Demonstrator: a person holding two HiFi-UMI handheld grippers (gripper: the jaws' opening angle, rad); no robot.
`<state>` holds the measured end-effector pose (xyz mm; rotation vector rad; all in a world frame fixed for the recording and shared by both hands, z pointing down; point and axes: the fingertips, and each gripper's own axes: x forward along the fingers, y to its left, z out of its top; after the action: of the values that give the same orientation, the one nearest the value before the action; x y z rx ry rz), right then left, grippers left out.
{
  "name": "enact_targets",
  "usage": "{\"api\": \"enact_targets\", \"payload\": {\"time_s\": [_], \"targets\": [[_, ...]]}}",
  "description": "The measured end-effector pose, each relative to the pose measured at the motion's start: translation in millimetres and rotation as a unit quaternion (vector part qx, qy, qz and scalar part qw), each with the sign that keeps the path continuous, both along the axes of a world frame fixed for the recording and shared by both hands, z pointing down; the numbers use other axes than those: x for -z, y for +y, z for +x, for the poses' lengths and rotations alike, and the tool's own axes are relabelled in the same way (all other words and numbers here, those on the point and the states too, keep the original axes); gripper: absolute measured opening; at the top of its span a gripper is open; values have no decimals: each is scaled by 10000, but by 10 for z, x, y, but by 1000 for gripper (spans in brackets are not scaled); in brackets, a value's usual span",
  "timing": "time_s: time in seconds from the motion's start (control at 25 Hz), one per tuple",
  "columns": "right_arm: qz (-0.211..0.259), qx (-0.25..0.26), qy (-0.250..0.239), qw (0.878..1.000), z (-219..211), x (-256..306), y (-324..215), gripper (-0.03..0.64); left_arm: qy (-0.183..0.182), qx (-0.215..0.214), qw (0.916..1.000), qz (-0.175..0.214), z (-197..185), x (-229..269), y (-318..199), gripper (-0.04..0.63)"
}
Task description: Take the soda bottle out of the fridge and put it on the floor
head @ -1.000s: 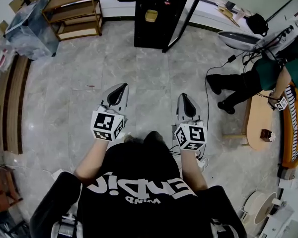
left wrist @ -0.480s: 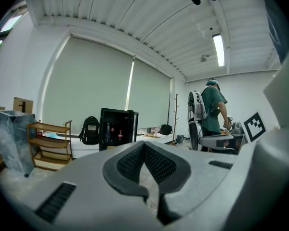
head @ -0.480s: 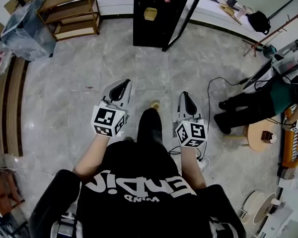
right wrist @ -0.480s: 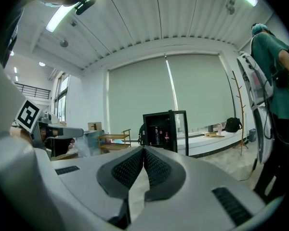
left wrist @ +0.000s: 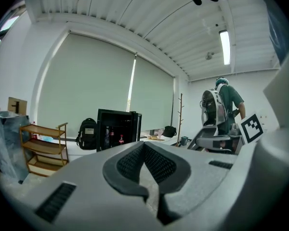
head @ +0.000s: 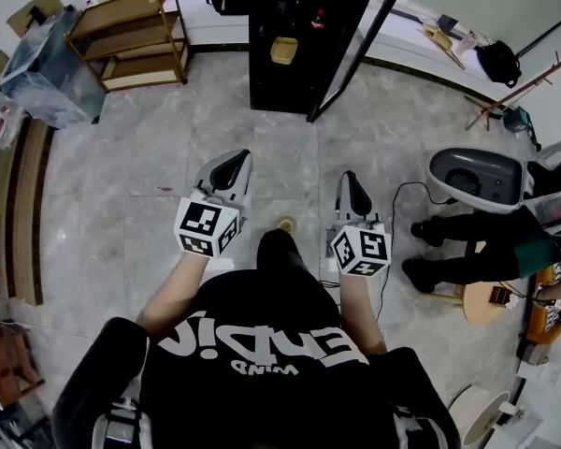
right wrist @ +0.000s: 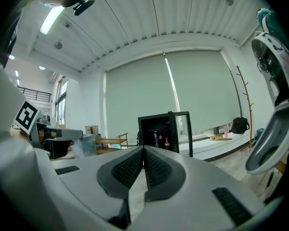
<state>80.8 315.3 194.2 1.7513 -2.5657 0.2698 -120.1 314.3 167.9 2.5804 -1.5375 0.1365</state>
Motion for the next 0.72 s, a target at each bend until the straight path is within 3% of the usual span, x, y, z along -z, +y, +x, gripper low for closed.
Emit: {"api": "enact_targets", "payload": {"time_s": [0.72], "targets": [[63, 407, 54, 9991, 397, 80, -1947, 23, 246, 170, 9996, 20, 583, 93, -1930, 6]]}}
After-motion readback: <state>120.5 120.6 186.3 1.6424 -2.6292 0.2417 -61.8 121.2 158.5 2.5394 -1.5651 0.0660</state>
